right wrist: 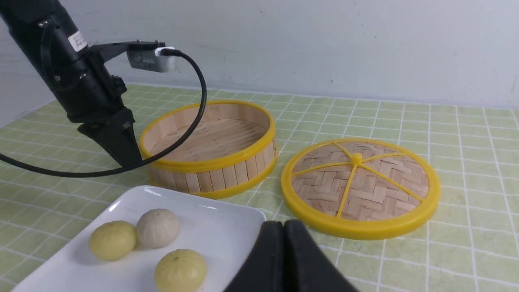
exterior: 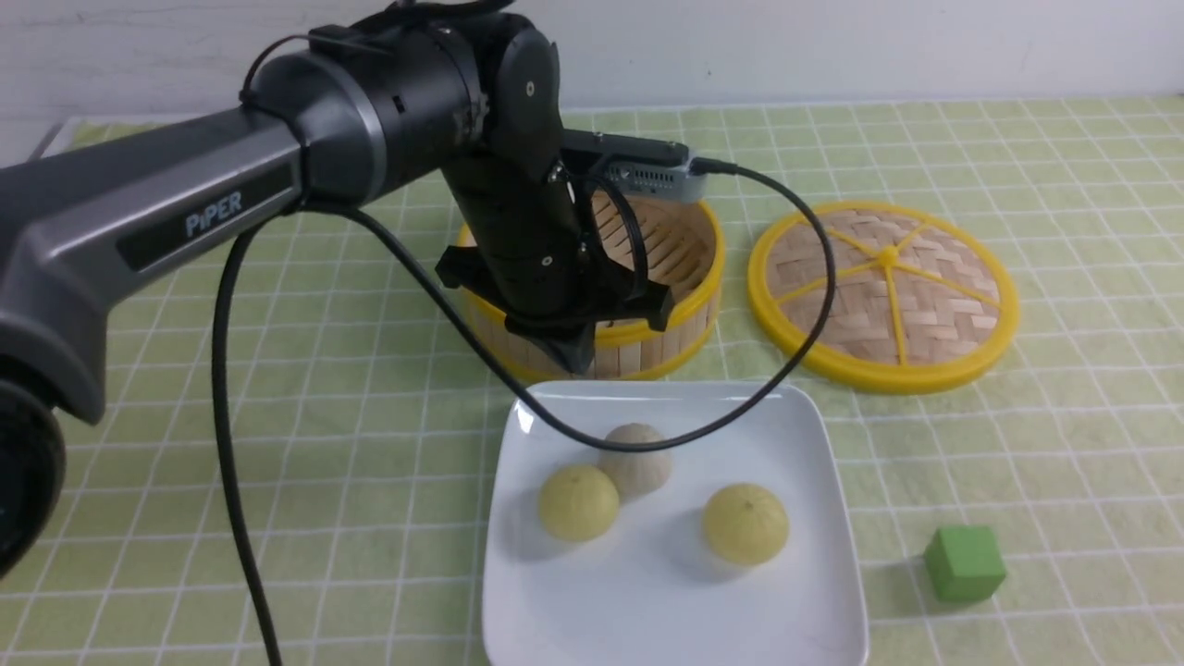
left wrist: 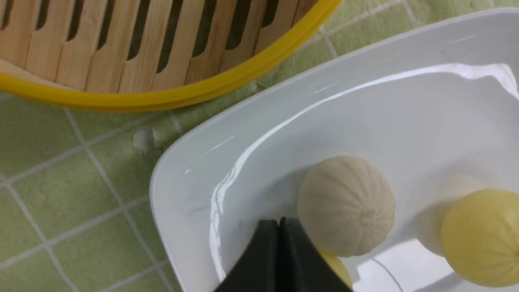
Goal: Put the steamed buns into the plate on the green tablecloth.
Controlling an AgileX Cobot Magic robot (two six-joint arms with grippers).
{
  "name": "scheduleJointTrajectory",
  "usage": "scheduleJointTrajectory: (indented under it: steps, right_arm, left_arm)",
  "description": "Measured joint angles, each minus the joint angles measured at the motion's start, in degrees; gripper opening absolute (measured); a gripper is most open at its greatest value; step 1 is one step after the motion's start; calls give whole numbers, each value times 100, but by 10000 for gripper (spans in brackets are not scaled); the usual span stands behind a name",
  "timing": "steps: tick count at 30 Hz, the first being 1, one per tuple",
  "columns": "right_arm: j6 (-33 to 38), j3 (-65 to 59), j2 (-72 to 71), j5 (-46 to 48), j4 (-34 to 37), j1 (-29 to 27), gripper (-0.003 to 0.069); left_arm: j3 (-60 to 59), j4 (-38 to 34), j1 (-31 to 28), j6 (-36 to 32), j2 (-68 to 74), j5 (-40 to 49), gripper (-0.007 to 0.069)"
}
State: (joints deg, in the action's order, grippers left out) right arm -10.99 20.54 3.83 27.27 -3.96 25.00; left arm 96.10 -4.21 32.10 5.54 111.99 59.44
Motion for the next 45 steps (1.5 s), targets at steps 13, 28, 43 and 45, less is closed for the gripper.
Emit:
scheduleJointTrajectory:
  steps: [13, 28, 43, 45]
  right_arm:
    - [0, -509, -115, -139, -1, -506, -2]
    - [-8, -2138, -453, -341, -123, -2110, 6]
    - [-8, -2151, -453, -389, -129, -2115, 22]
    - [-8, -2151, -453, -389, -129, -2115, 25]
  left_arm:
    - [13, 597, 0, 193, -1067, 896, 2]
    - [-1293, 1662, 0, 680, -4089, 1108, 2]
    - [-6818, 1717, 0, 2654, -9389, -2265, 2]
    - [-7296, 1717, 0, 2949, -9886, -2824, 2]
